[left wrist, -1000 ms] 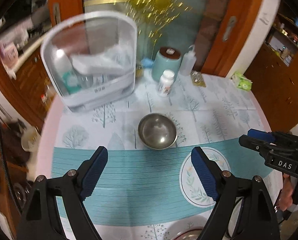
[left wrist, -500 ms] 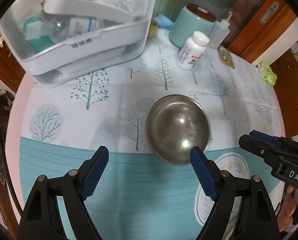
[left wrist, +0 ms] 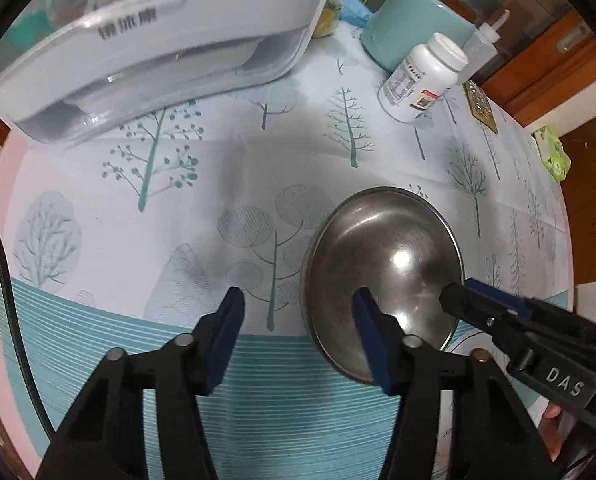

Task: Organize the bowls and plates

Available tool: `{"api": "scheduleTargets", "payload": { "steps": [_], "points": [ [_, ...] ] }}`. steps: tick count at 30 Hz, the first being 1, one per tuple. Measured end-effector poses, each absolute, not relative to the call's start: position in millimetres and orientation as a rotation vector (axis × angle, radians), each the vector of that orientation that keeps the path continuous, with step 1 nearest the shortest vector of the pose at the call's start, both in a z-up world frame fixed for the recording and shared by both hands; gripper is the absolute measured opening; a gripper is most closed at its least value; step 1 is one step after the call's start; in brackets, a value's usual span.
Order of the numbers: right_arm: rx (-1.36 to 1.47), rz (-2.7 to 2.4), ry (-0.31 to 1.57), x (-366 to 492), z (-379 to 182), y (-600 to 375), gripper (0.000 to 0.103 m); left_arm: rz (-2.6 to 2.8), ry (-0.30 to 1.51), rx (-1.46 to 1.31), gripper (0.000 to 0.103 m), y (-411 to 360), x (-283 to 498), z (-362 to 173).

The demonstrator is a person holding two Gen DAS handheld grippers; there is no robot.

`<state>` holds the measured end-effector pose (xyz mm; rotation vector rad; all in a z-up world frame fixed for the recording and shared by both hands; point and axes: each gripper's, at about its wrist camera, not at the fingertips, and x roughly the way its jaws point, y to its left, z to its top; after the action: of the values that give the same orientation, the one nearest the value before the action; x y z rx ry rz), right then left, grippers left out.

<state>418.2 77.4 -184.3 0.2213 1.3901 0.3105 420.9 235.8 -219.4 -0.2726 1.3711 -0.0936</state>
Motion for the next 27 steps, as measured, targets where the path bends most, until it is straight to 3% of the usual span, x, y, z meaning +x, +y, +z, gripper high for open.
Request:
{"api": "scheduleTargets", "payload": {
  "steps": [2, 5, 7, 10, 12, 27],
  "points": [
    [0.219, 0.306, 1.398, 419.8, -187.8, 78.5, 0.018, -0.094, 1.378, -0.291, 0.048, 236.3, 424.3, -222.1],
    [0.217, 0.31, 1.401, 420.3, -190.6, 78.8, 0.012, -0.108, 1.386, -0.3, 0.034, 234.6, 429.7, -225.6],
    [0.225, 0.321, 1.401, 420.3, -191.6, 79.5, 0.009, -0.11, 1.389, -0.291, 0.033, 233.5, 431.5, -226.2],
    [0.221, 0.317, 1.394, 420.0, -191.5, 81.0, 0.009, -0.108, 1.388, -0.282, 0.026, 232.0, 433.2, -226.4],
    [0.228, 0.316, 1.393, 419.5, -191.4, 81.1, 0.009, -0.123, 1.4, -0.285, 0.016, 228.9, 433.2, -226.9],
    [0.21, 0.323, 1.399, 367.9, -161.2, 62.4, 0.006, -0.209, 1.427, -0.221, 0.016, 210.2, 377.1, -189.1]
  ]
}}
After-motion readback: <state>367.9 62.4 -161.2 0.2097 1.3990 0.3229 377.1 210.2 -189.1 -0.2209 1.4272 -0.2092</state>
